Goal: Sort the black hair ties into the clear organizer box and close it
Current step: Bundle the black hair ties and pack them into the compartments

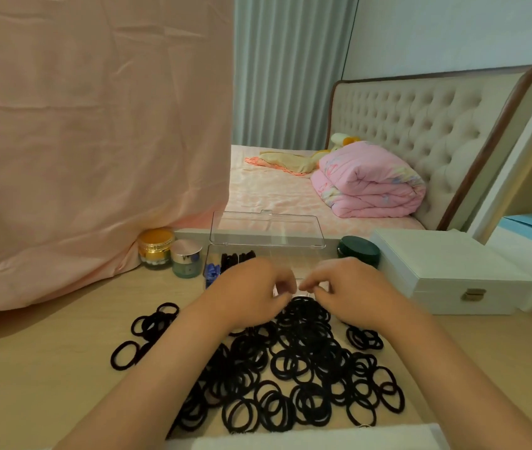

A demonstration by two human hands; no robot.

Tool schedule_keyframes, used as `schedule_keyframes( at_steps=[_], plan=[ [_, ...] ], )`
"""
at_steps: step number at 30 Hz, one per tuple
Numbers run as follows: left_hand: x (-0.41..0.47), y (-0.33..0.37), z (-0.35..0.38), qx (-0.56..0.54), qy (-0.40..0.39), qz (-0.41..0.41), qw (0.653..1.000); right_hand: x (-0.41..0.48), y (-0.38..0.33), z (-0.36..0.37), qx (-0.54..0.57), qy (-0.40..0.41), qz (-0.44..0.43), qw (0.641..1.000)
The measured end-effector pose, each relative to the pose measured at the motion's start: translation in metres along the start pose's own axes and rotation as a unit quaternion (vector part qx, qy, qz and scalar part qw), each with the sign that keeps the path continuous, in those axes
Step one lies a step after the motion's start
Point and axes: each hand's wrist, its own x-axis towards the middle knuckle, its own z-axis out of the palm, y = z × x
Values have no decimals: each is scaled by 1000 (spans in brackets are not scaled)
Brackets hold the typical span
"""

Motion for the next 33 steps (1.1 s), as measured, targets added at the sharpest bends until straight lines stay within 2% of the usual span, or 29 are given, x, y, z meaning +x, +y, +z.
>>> schedule_keyframes(
  at_steps=[3, 7, 11, 15, 20, 22, 24, 27, 30, 33],
  plan=[
    [0, 6, 14, 54, -74, 4, 996, -3, -1, 10, -85, -37, -8, 996],
    [-2, 7, 19, 71, -105, -3, 992, -1, -3, 15, -127, -74, -19, 989],
    [-2, 3, 11, 18, -127, -36, 991, -1, -3, 15, -90, -122, -8, 988],
    [-4, 3, 7, 65, -124, -42, 989, -2, -2, 15, -53, -156, 11, 986],
    [2, 10, 7, 121, -183, -79, 972, 0, -4, 19, -53, -142, 20, 988],
    [1, 7, 7, 116, -169, -84, 975, -1, -4, 16, -43, -136, 24, 990],
    [-2, 3, 5, 73, -132, -89, 985, -2, -3, 10, 12, -117, 27, 993],
    [-4, 0, -2, -52, -73, -108, 990, -2, 0, -2, 147, -61, 39, 987],
    [-3, 0, -11, -154, -35, -138, 978, -4, 0, -12, 310, -57, 69, 946],
    [-3, -1, -12, -201, -39, -162, 965, -6, -2, -17, 415, -74, 81, 903]
  ],
)
